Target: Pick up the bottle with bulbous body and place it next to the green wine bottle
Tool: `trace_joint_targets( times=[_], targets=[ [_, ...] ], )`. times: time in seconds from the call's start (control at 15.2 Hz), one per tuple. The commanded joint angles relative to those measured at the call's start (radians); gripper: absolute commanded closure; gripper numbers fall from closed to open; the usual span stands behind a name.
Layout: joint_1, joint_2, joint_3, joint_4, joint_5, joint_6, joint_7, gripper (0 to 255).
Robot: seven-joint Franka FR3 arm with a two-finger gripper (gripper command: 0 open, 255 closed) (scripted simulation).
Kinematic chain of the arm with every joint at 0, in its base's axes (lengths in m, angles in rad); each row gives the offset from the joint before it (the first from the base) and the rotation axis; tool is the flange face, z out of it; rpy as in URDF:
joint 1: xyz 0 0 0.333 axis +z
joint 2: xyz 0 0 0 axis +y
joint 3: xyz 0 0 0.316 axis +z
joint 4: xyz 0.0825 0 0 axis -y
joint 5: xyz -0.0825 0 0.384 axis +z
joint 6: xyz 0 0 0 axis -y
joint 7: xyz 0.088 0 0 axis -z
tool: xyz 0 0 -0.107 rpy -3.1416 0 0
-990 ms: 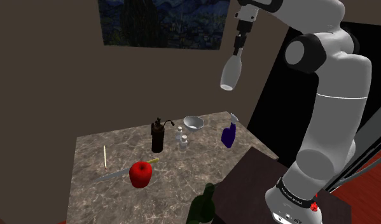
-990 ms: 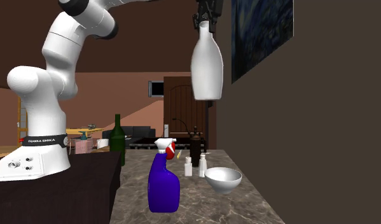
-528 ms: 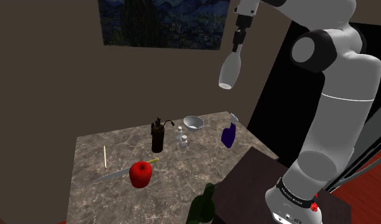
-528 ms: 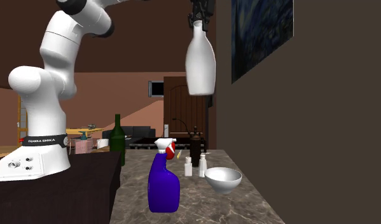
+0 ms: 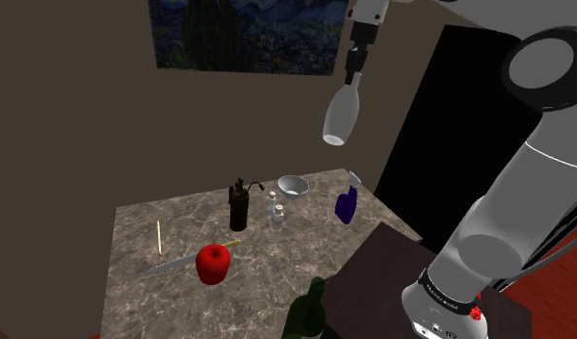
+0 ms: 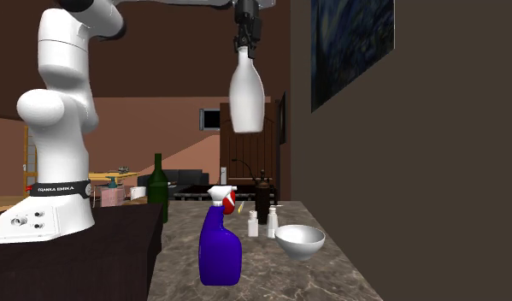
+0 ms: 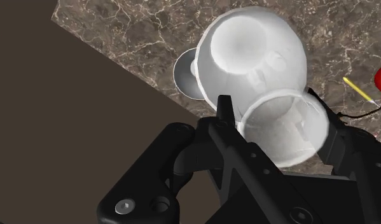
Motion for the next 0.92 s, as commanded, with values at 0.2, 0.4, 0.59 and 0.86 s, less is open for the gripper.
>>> trace_joint_targets(
  times=[0.2, 0.4, 0.59, 0.86],
  targets=[
    [0.059, -0.111, 0.070, -0.119, -0.022, 0.011, 0.129, 255],
    [0.088, -0.164, 0.116, -0.177, -0.025, 0.017, 0.205, 255],
    [0.115, -0.207, 0.163, -0.223, -0.021, 0.019, 0.280, 255],
    [0.152, -0.249, 0.226, -0.266, -0.009, 0.020, 0.379, 255]
  ],
)
